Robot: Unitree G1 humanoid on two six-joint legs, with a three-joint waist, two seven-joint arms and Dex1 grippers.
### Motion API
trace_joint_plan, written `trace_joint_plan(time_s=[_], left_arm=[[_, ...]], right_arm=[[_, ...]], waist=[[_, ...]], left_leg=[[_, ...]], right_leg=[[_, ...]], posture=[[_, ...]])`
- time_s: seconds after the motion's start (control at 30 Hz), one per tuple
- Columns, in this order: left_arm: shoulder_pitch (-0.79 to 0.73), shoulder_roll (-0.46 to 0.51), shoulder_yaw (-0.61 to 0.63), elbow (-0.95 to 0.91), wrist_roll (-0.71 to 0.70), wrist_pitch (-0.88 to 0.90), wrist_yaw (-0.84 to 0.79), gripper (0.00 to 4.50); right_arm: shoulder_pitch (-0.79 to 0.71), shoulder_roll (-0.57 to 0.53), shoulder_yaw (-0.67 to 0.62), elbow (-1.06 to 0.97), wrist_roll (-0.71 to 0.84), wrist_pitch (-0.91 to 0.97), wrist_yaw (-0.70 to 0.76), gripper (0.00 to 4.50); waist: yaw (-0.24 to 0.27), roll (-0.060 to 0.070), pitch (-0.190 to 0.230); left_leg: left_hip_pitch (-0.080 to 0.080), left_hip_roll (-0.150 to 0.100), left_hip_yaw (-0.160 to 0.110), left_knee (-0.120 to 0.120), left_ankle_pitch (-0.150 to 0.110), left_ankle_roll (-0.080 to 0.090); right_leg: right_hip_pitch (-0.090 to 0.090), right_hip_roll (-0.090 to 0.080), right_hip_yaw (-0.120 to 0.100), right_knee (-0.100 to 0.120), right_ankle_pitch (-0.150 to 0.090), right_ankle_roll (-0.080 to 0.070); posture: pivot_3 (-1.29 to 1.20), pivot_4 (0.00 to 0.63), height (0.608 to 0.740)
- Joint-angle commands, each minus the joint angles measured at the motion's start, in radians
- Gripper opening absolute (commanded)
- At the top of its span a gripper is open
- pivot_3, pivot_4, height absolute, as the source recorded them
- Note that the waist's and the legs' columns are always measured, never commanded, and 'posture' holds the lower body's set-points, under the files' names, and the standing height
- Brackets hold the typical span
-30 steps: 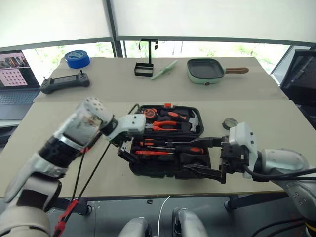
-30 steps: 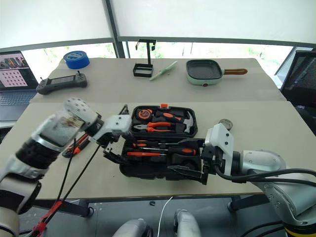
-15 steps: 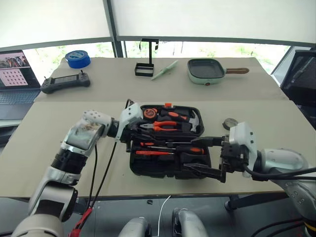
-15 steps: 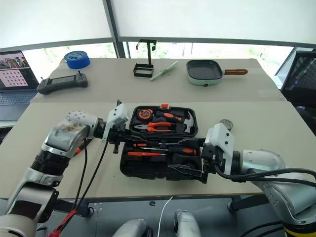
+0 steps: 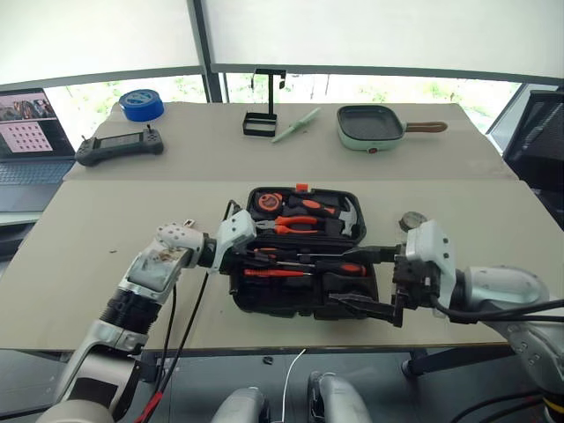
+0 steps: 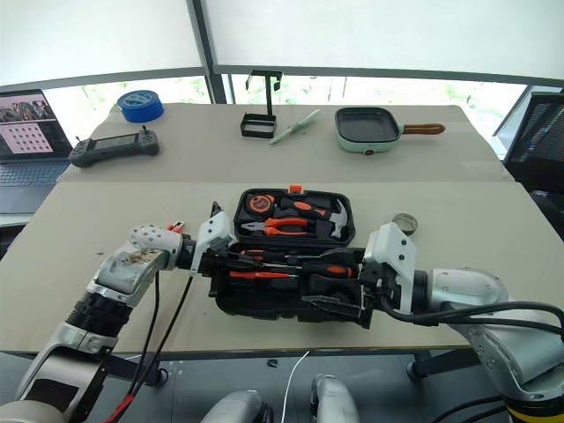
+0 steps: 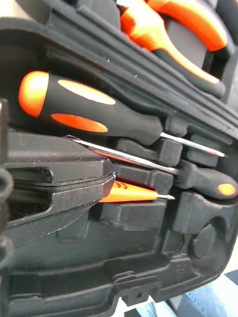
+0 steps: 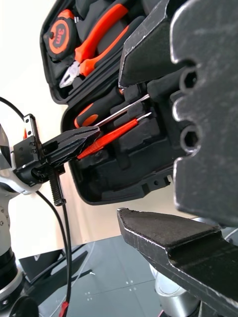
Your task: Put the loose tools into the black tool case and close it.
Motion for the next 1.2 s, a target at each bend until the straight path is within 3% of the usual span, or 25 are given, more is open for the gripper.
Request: trace_joint_plan(time_s=[0.03, 0.27, 0.47, 0.73, 0.97, 1.2], left_arm=[[0.04, 0.028, -0.037, 0.008, 0.061, -0.133, -0.011, 0.04], [0.075, 0.031, -0.031, 0.073, 0.119, -0.337, 0.026, 0.04], [0.059, 0.025, 0.038, 0.058, 0.032, -0.276, 0.008, 0.04], [0.017, 0.025, 0.069, -0.048, -0.124, 0.013, -0.044, 0.04], [0.004, -0.027, -0.004, 0.037, -0.018, -0.079, 0.017, 0.04], [0.051, 0.003, -0.022, 0.021, 0.012, -0.134, -0.01, 0.04]], right_arm=[[0.0, 0.004, -0.015, -0.012, -0.003, -0.031, 0.001, 4.5], [0.006, 0.005, -0.018, -0.008, -0.003, -0.028, -0.002, 4.5], [0.007, 0.004, -0.016, 0.005, -0.009, -0.03, 0.0, 4.5], [0.005, 0.01, -0.003, 0.012, -0.021, -0.035, 0.001, 4.5], [0.008, 0.014, -0.001, 0.006, -0.021, -0.033, -0.005, 4.5], [0.02, 0.013, -0.007, -0.001, -0.019, -0.032, -0.01, 4.5]], waist=[[-0.002, 0.0, 0.0], [-0.001, 0.0, -0.002], [-0.003, 0.0, -0.002], [-0.001, 0.0, -0.002], [-0.002, 0.0, -0.002], [-0.003, 0.0, -0.002]], left_leg=[[0.0, 0.0, 0.0, 0.0, 0.0, 0.0], [0.002, 0.0, 0.0, 0.0, 0.0, 0.0], [0.002, 0.0, 0.0, 0.0, 0.0, 0.0], [0.001, 0.0, 0.0, 0.0, 0.0, 0.0], [0.001, 0.0, 0.0, 0.0, 0.0, 0.0], [0.001, 0.0, 0.0, 0.0, 0.0, 0.0]], right_leg=[[0.0, 0.0, 0.0, 0.0, 0.0, 0.0], [0.002, 0.0, 0.0, 0.0, 0.0, 0.0], [0.001, 0.0, 0.0, 0.0, 0.0, 0.0], [0.001, 0.0, 0.0, 0.0, 0.0, 0.0], [0.001, 0.0, 0.0, 0.0, 0.0, 0.0], [0.001, 0.0, 0.0, 0.0, 0.0, 0.0]], posture=[[0.0, 0.15, 0.74], [0.0, 0.15, 0.74], [0.0, 0.15, 0.74], [0.0, 0.15, 0.74], [0.0, 0.15, 0.74], [0.0, 0.15, 0.74]])
